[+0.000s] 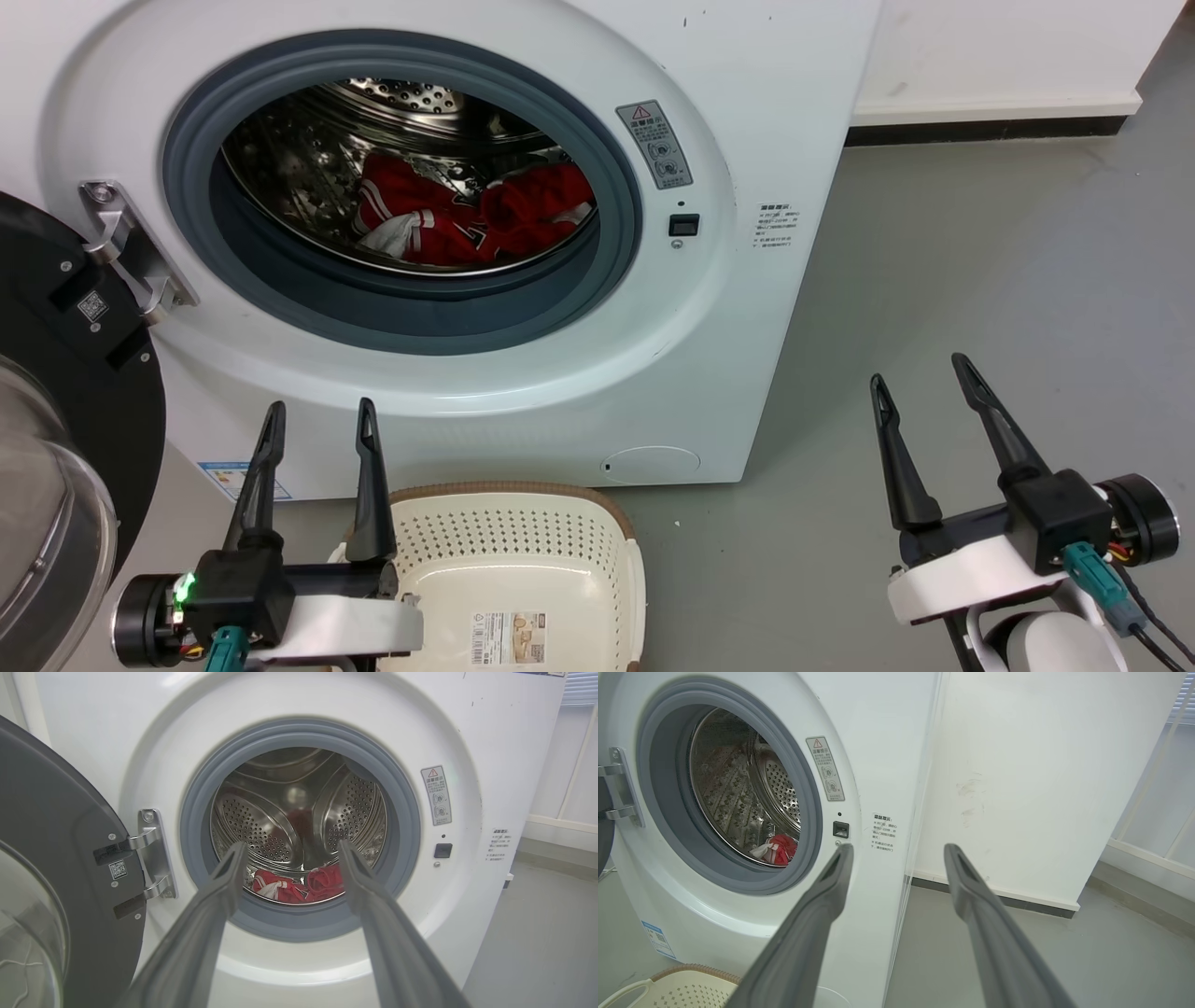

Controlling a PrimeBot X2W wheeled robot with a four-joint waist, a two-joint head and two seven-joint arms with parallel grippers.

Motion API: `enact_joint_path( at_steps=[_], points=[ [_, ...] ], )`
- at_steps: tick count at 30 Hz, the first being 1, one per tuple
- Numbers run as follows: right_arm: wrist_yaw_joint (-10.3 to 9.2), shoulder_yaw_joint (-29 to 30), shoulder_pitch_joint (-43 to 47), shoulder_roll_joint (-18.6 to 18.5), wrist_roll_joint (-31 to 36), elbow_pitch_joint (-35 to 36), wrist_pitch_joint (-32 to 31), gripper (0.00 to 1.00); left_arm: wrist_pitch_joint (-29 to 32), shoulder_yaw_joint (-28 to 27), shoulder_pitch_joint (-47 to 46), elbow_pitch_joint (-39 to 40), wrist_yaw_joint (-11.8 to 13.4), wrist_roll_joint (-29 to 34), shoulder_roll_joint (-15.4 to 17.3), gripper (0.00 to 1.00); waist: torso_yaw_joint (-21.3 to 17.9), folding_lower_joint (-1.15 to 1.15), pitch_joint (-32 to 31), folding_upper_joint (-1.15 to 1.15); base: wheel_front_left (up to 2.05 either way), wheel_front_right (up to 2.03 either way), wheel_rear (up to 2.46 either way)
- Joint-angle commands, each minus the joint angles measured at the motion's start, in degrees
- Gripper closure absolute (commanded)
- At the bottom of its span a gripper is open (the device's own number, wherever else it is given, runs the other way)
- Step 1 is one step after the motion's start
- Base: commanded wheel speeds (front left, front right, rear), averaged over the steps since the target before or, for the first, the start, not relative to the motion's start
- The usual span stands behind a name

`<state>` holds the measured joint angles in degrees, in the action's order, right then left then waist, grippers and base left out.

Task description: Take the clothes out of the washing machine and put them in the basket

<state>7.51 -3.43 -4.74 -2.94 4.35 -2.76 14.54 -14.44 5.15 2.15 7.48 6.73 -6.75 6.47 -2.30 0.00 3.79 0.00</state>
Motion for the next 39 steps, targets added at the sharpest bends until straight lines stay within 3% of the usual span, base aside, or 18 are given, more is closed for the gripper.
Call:
enact_joint_path(
  at_steps=[1, 9, 25, 31, 39],
  points=[
    [-0.04, -0.24, -0.66, 0.1, 0.76, -0.23, 0.42, 0.0, -0.5, -0.47, 0.83, 0.21, -0.54, 1.31, -0.46, 0.0, -0.04, 0.0, 0.02, 0.0, 0.0, 0.0, 0.0],
    [-0.04, -0.38, -0.87, 0.11, -0.01, -1.42, 0.68, 0.0, -0.79, -1.45, 1.0, -2.59, -4.01, 4.11, -1.9, 0.0, -0.11, 0.0, 0.07, 0.0, 0.0, 0.0, 0.0],
    [-0.04, -0.21, -1.85, 0.11, -1.25, -1.02, 0.68, 0.0, -0.79, -4.58, 0.25, -4.14, -5.64, 4.47, -3.14, 0.0, -0.79, 0.0, 1.86, 0.0, 0.0, 0.0, 0.0],
    [-0.04, 0.3, -4.21, 0.1, -2.11, 1.08, 0.67, 0.0, -0.78, -5.03, -3.18, -7.16, -6.85, 4.98, -2.84, 0.0, -2.06, 0.0, 8.16, 0.0, 0.0, 0.0, 0.0],
    [-0.04, 0.96, -9.7, 0.13, -4.14, 4.29, 0.68, 0.0, -0.79, -7.5, -15.81, -9.71, -10.29, 4.67, 2.2, 0.0, -4.42, 0.0, 21.85, 0.0, 0.0, 0.0, 0.0]
  ],
)
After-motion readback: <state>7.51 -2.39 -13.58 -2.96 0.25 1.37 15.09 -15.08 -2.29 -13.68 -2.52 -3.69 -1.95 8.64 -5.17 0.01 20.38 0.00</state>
